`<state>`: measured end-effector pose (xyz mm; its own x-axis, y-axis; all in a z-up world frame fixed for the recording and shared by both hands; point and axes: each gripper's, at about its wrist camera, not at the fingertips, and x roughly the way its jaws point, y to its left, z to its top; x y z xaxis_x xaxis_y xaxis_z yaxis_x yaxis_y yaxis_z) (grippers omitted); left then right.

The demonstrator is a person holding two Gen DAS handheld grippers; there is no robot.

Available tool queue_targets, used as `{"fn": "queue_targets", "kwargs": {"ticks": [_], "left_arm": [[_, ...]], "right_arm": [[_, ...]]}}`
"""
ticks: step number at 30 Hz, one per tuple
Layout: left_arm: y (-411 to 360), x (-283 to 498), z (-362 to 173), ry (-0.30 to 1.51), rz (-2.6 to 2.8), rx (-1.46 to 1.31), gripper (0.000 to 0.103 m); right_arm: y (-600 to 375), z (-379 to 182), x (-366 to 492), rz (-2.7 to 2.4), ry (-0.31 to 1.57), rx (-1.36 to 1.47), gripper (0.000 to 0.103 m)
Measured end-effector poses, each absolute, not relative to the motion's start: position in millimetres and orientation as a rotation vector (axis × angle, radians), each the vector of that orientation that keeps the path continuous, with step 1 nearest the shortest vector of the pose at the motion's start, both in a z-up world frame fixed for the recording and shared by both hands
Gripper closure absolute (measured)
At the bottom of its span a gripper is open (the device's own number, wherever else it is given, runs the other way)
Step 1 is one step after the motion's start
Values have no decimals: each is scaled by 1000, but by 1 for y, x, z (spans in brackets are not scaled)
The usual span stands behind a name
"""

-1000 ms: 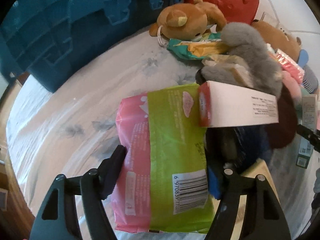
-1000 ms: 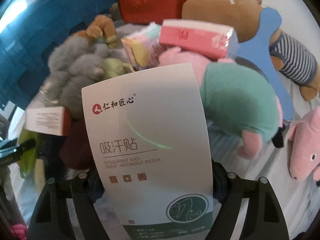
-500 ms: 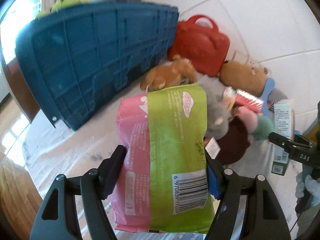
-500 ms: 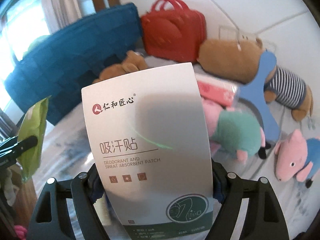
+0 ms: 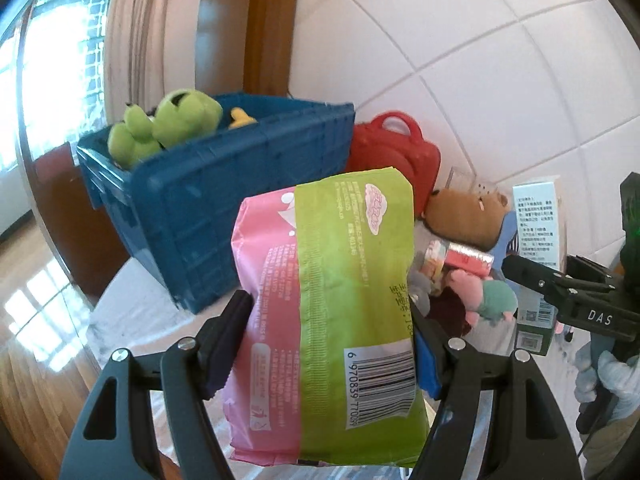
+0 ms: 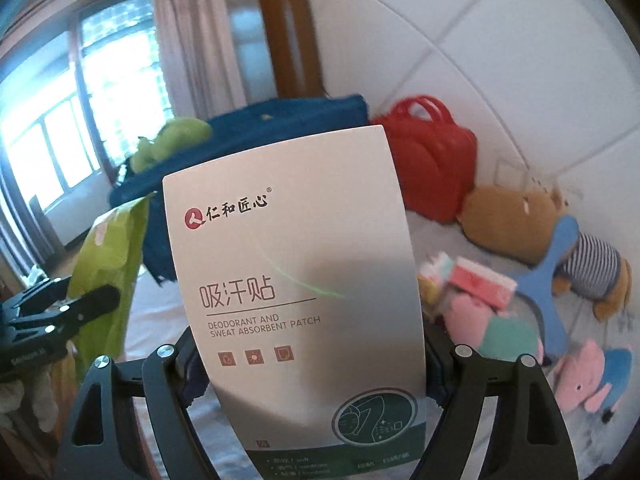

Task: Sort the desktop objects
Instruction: 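Carry the wipes pack and patch box with both tools over the crate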

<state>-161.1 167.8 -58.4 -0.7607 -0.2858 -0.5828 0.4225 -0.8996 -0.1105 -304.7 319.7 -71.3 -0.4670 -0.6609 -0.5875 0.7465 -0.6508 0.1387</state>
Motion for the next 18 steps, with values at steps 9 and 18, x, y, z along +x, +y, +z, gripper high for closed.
{"fn": "queue_targets", "kwargs": {"ticks": [9,18], "left_arm": [[109,-129,-30,262,-2687,765,32],[61,-118,-2,194,-2736,690,32]], "right_arm": [[258,-42,-261,-2178,150,717,21],[202,-19,-240,-2203,129,667,21]]}}
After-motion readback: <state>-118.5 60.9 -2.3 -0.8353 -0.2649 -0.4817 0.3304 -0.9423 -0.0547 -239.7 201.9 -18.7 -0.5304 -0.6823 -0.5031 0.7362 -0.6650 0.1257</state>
